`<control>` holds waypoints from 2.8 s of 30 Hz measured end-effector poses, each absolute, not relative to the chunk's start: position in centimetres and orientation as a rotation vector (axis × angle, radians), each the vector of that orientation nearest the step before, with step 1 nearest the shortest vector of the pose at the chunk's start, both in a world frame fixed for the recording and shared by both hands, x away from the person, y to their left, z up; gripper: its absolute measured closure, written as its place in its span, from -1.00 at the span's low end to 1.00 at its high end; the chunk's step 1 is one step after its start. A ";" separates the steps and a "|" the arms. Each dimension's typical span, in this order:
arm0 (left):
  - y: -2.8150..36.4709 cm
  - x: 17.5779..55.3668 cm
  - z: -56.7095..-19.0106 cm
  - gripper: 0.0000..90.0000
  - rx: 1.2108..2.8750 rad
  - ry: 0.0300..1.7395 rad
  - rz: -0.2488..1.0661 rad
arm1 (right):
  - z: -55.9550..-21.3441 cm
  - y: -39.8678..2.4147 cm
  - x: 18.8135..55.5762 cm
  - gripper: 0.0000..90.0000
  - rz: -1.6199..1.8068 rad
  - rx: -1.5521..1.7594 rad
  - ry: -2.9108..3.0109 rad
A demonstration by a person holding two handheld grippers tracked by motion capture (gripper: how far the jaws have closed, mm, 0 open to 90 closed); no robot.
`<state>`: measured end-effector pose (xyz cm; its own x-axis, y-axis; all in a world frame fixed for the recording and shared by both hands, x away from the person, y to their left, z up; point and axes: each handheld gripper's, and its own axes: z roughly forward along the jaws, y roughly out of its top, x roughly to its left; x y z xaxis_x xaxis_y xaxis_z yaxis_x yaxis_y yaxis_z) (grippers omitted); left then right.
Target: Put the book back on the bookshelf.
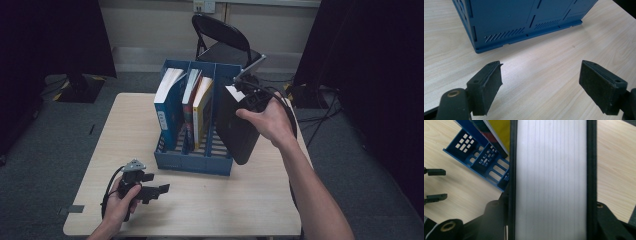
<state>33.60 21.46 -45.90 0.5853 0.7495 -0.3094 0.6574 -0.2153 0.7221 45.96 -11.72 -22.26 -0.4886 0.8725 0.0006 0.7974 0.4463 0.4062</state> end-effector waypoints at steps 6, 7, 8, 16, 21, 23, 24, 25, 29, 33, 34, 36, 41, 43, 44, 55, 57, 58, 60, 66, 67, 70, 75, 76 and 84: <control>21.4 33.6 -46.0 -0.60 1.940 1.131 0.129 | -22.2 -10.6 46.7 0.19 0.501 1.500 2.468; 21.4 33.6 -46.0 -0.60 1.939 1.128 0.130 | -22.1 -10.4 46.9 0.19 0.504 1.513 2.473; 21.4 33.5 -45.9 -0.60 1.941 1.119 0.127 | -22.1 -10.2 47.2 0.19 0.508 1.525 2.478; 21.5 33.6 -45.9 -0.60 1.937 1.121 0.130 | -22.2 -9.3 48.7 0.19 0.486 1.589 2.442; 21.6 33.6 -45.8 -0.60 1.933 1.120 0.129 | -22.5 -8.8 49.9 0.19 0.487 1.650 2.381; 21.5 33.6 -45.9 -0.60 1.939 1.122 0.125 | -22.6 -8.4 50.4 0.19 0.474 1.671 2.366; 21.5 33.6 -45.9 -0.60 1.934 1.122 0.128 | -22.6 -8.2 50.6 0.19 0.464 1.680 2.362; 21.5 33.6 -45.8 -0.60 1.938 1.118 0.121 | -22.6 -7.9 50.8 0.19 0.448 1.694 2.360; 21.4 33.7 -46.0 -0.60 1.941 1.129 0.115 | -22.9 -7.5 51.8 0.19 0.437 1.737 2.333; 21.2 33.8 -46.2 -0.60 1.952 1.123 0.096 | -22.8 -7.3 52.8 0.19 0.431 1.807 2.308; 21.1 33.8 -46.2 -0.59 1.949 1.119 0.095 | -22.7 -7.1 53.3 0.19 0.427 1.826 2.294; 21.1 33.7 -46.1 -0.59 1.949 1.113 0.100 | -22.7 -7.0 53.6 0.19 0.434 1.846 2.267; 21.2 33.7 -46.1 -0.59 1.943 1.118 0.100 | -23.1 -6.6 54.1 0.19 0.428 1.865 2.237; 21.2 33.7 -46.1 -0.59 1.946 1.110 0.094 | -23.4 -6.5 54.3 0.19 0.425 1.882 2.220; 21.2 33.7 -46.1 -0.59 1.946 1.108 0.094 | -24.1 -6.3 54.4 0.19 0.423 1.890 2.206; 21.3 33.8 -46.1 -0.59 1.950 1.113 0.095 | -27.7 -5.9 54.4 0.19 0.418 1.879 2.185; 21.2 33.8 -46.1 -0.59 1.950 1.117 0.098 | -28.2 -5.9 54.1 0.19 0.445 1.863 2.168; 21.2 33.8 -46.2 -0.59 1.950 1.122 0.100 | -28.8 -6.0 54.0 0.19 0.430 1.863 2.183; 21.2 33.8 -46.2 -0.59 1.949 1.120 0.099 | -29.4 -6.0 53.9 0.18 0.432 1.862 2.186; 21.1 33.9 -46.2 -0.59 1.953 1.114 0.104 | -30.2 -5.9 53.5 0.17 0.441 1.855 2.180; 21.1 33.9 -46.2 -0.59 1.953 1.114 0.104 | -30.2 -5.9 53.5 0.17 0.441 1.855 2.180; 21.0 33.9 -46.2 -0.59 1.951 1.113 0.104 | -30.0 -6.0 52.9 0.12 0.474 1.807 2.200; 21.0 33.8 -46.1 -0.59 1.944 1.118 0.107 | -29.7 -6.2 51.7 -0.06 0.537 1.706 2.215; 21.2 33.9 -46.0 -0.59 1.949 1.113 0.104 | -29.7 -6.4 51.2 -0.12 0.560 1.680 2.220; 21.4 34.3 -46.0 -0.59 1.940 1.131 0.116 | -30.7 -8.3 47.6 -0.22 0.757 1.584 2.256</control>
